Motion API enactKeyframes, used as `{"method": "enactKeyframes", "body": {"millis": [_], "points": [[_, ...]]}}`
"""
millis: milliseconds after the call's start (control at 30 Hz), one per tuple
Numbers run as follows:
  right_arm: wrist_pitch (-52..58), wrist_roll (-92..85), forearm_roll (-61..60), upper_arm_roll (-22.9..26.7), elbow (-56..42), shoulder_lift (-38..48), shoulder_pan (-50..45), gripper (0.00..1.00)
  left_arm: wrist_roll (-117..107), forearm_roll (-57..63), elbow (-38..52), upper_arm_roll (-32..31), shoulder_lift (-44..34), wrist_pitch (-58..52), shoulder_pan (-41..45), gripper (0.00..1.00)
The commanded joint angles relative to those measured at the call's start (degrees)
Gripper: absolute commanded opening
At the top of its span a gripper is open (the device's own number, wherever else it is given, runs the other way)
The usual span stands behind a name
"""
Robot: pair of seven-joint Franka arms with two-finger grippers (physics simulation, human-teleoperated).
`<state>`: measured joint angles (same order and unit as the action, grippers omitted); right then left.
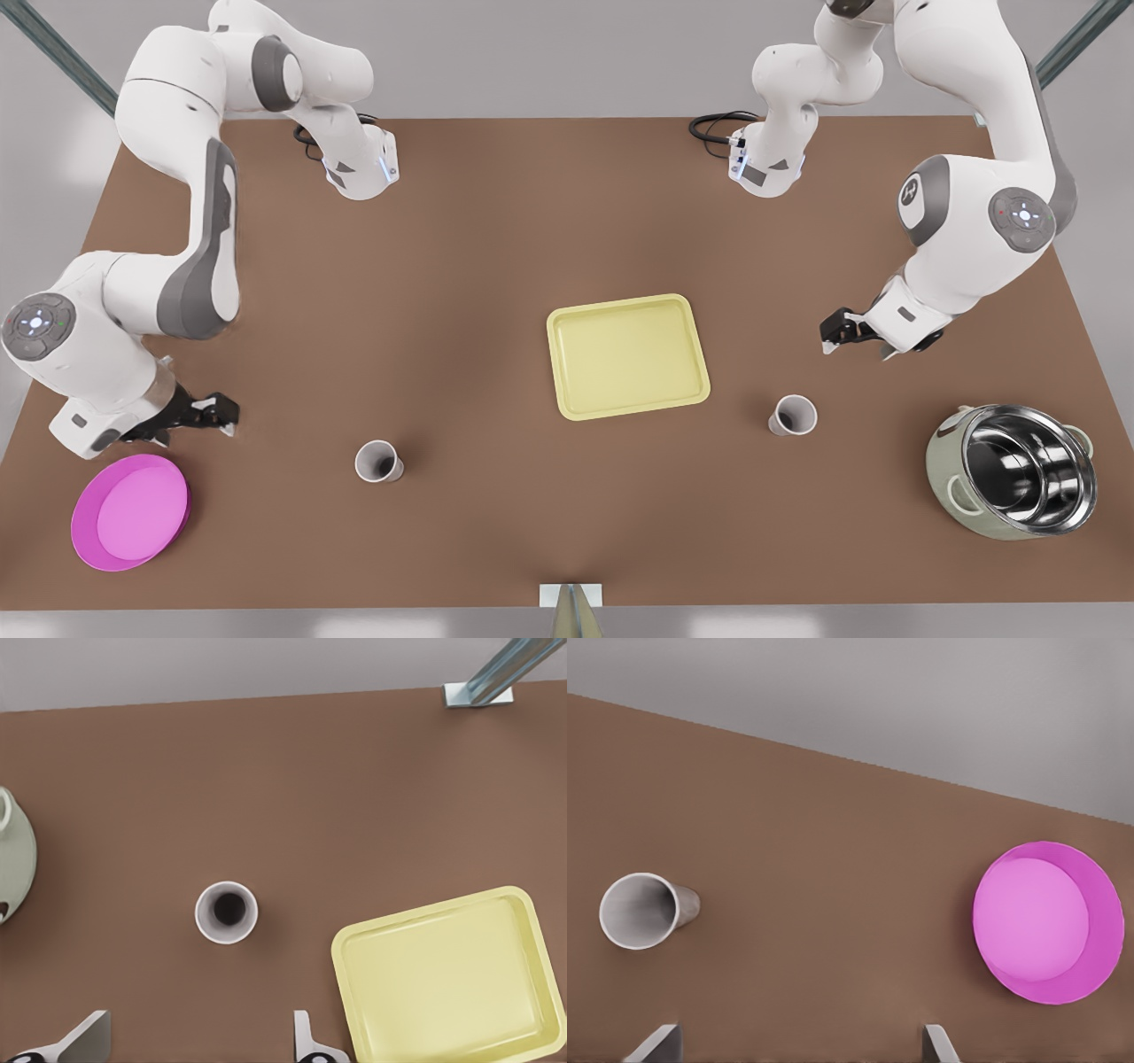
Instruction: Use the left arm to pick up the white IKEA cup from the tray and place it on the middle-left position; use the right arm to pick up the white IKEA cup from the tray and place it on the middle-right position
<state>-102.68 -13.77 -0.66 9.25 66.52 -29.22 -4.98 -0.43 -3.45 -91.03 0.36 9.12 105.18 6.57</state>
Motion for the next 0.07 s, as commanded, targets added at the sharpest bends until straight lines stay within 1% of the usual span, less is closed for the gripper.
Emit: {"method": "enactKeyframes", "body": {"millis": [0, 33], "points": [[10.75, 5.85, 0.31, 0.51, 0.37, 0.92, -0.47, 1.0, -2.38, 0.03, -0.02, -0.01, 0.02, -0.33, 0.03, 1.0], [11.36, 5.86, 0.31, 0.07, 0.54, 0.92, -0.73, 1.0, -2.64, 0.03, -0.02, -0.01, -0.06, -0.42, 0.03, 1.0]]}}
